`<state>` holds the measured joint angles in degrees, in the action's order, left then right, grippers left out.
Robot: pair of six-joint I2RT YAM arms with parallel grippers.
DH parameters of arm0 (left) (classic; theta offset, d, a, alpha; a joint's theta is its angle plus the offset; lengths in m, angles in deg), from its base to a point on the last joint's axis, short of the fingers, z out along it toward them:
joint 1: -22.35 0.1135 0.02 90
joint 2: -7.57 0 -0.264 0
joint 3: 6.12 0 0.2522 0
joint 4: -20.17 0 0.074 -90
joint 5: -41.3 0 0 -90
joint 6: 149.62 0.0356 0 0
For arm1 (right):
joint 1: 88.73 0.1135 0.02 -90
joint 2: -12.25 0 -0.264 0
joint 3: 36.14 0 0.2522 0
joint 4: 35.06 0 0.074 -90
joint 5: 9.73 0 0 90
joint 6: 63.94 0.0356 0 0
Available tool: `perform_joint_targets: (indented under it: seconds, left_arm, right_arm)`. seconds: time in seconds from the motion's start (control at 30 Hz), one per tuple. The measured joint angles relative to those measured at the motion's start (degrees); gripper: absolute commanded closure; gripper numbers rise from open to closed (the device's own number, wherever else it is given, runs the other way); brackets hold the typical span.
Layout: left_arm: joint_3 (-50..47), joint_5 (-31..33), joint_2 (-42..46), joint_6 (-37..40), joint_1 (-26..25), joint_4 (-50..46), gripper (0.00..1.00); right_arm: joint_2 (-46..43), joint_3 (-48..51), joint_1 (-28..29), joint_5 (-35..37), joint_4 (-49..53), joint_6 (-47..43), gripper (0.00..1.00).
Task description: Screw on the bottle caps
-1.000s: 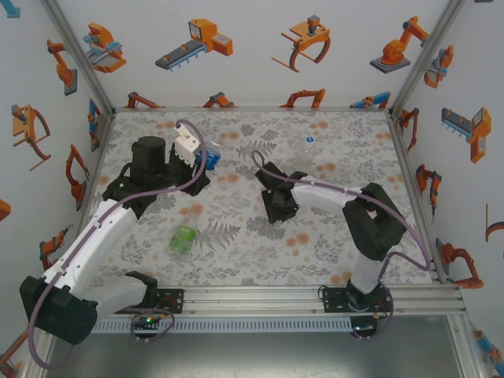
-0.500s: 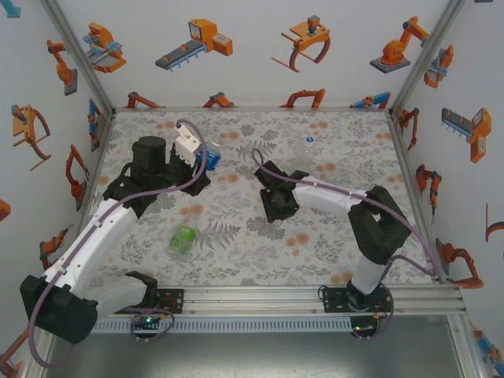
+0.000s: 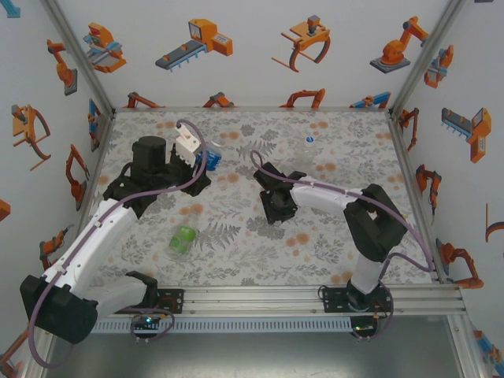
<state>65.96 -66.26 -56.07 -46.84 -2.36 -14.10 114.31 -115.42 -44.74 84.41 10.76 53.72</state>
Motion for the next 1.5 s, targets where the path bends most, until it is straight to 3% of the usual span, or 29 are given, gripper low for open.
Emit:
perform_joint_targets:
  seconds: [0.17, 0.33, 0.43, 0.63, 0.8, 1.1, 1.27, 1.5]
  left_arm:
    - [0.00, -0.07, 0.00, 0.00, 0.00, 0.02, 1.00]
    - [0.00, -0.09, -0.33, 0.00, 0.00, 0.02, 1.00]
    - [0.00, -0.09, -0.48, 0.00, 0.00, 0.00, 1.00]
    - [0.00, -0.17, -0.52, 0.00, 0.00, 0.04, 1.00]
    - [0.00, -0.31, -0.63, 0.00, 0.00, 0.02, 1.00]
    - [0.00, -0.31, -0.76, 0.00, 0.00, 0.15, 1.00]
    - [0.00, -0.31, -1.09, 0.00, 0.00, 0.15, 1.00]
    - [0.00, -0.31, -1.27, 0.00, 0.00, 0.15, 1.00]
  right_arm:
    - [1.07, 0.17, 0.00, -0.04, -0.85, 0.02, 0.63]
    - [1.36, 0.59, 0.04, -0.70, -1.92, 0.70, 0.78]
    - [1.36, 0.72, 0.09, -1.77, -3.08, 1.33, 0.82]
    - [0.74, 2.99, -1.33, -8.85, -10.36, 3.54, 0.80]
    - [0.04, 6.10, -5.60, -15.47, -16.61, 6.82, 0.67]
    - [-4.26, 9.60, -9.03, -11.65, -14.56, 7.67, 0.58]
    - [-5.25, 9.57, -9.03, -9.31, -11.63, 7.19, 0.61]
    - [-4.94, 8.70, -9.03, -9.05, -10.78, 6.80, 0.73]
